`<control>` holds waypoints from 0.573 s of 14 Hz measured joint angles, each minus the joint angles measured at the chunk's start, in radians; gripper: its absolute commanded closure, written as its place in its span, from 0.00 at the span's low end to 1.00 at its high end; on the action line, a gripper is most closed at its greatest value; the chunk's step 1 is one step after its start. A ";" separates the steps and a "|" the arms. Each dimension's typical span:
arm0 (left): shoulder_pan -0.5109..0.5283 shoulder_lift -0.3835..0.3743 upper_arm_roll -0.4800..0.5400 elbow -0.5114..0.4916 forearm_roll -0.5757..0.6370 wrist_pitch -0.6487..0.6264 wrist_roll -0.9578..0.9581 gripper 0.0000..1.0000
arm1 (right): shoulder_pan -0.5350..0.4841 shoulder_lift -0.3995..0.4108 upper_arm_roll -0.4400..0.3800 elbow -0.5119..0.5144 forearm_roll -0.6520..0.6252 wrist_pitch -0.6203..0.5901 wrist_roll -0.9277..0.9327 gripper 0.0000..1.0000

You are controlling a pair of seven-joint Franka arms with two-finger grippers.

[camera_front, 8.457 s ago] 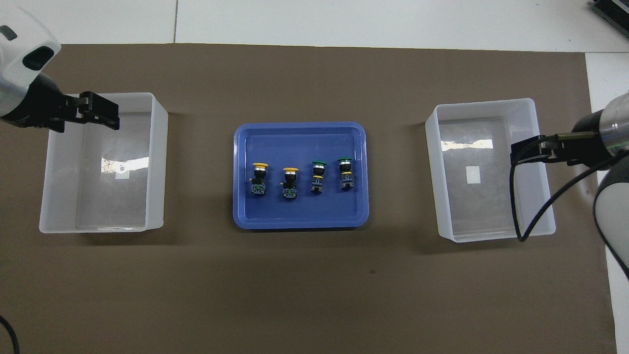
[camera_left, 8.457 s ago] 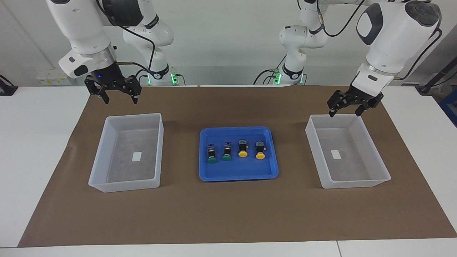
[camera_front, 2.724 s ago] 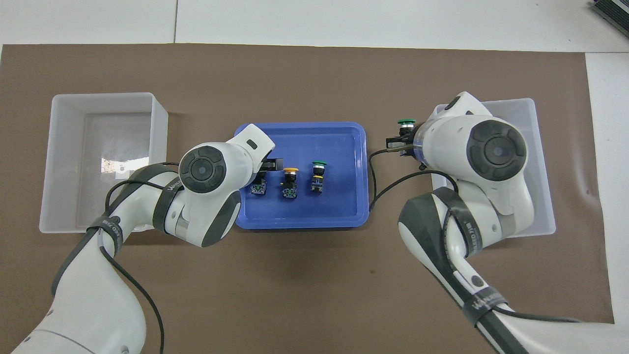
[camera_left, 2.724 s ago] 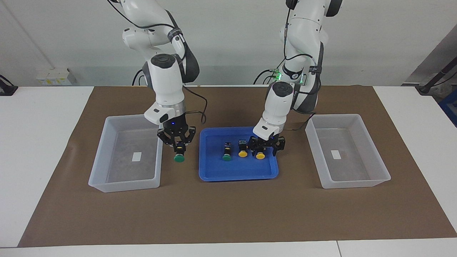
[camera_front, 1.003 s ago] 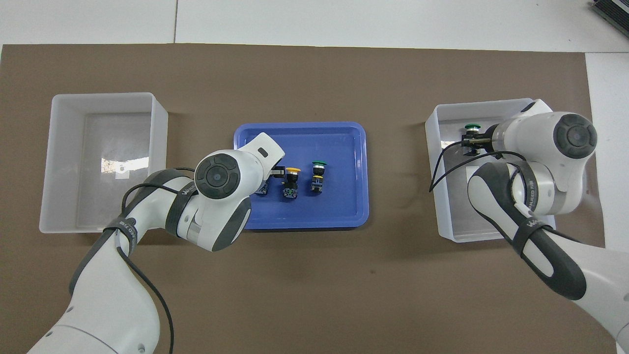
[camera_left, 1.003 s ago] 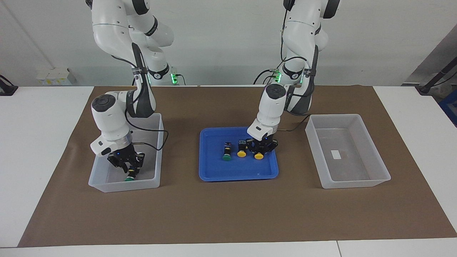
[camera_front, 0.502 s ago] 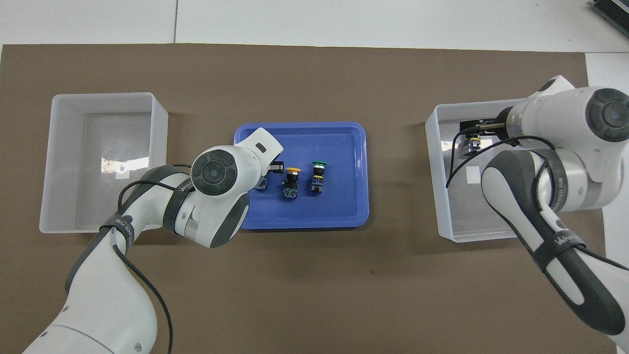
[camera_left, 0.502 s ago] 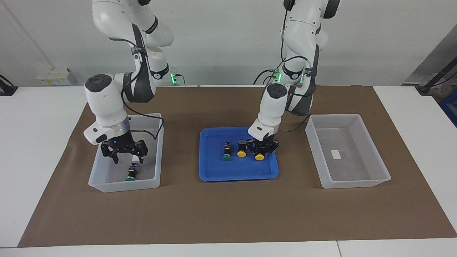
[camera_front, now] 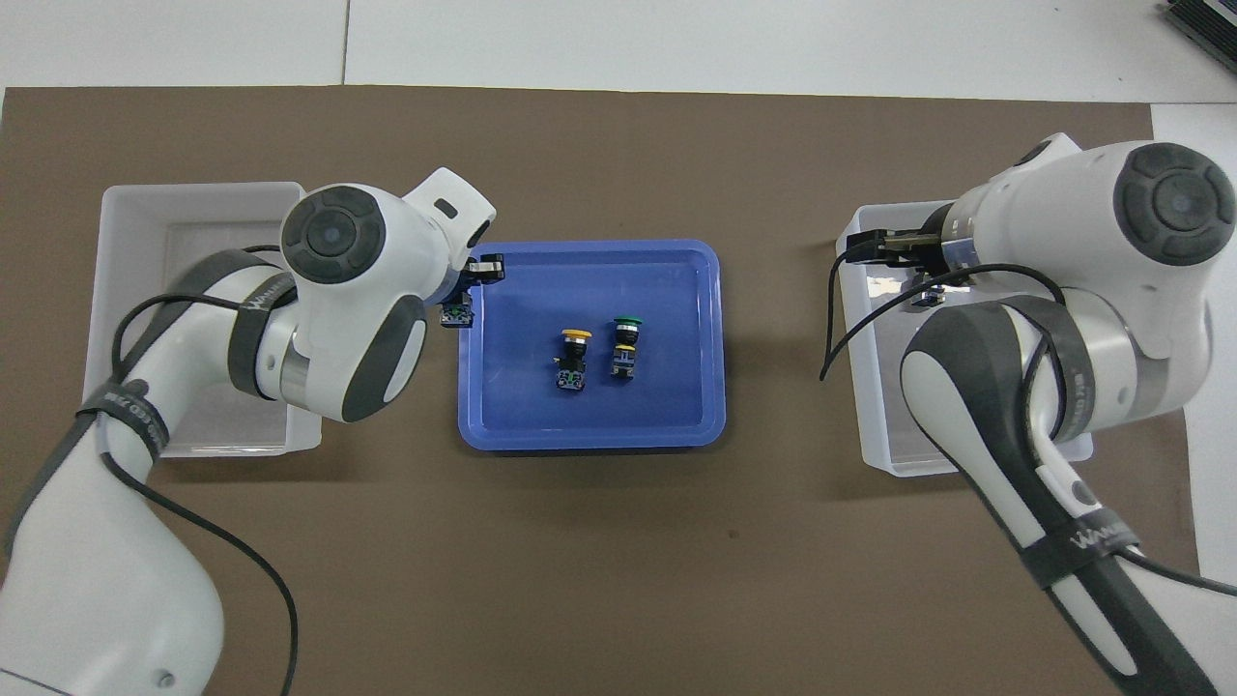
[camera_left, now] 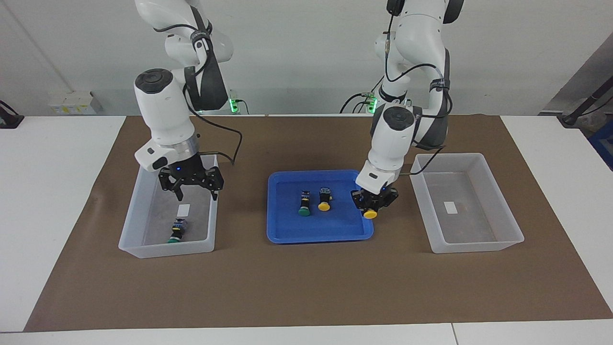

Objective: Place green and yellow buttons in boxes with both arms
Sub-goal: 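Place the yellow button in the box while the right gripper reaches green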

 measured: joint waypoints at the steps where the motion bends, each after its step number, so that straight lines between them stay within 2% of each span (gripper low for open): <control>1: 0.034 -0.009 0.001 0.047 0.000 -0.078 0.045 1.00 | 0.006 0.004 0.020 0.001 0.000 0.003 0.036 0.00; 4: 0.143 -0.024 0.002 0.132 0.000 -0.208 0.183 1.00 | 0.104 0.036 0.035 0.032 -0.002 0.016 0.161 0.00; 8: 0.256 -0.020 0.002 0.131 -0.001 -0.217 0.335 1.00 | 0.204 0.115 0.035 0.078 -0.075 0.035 0.306 0.00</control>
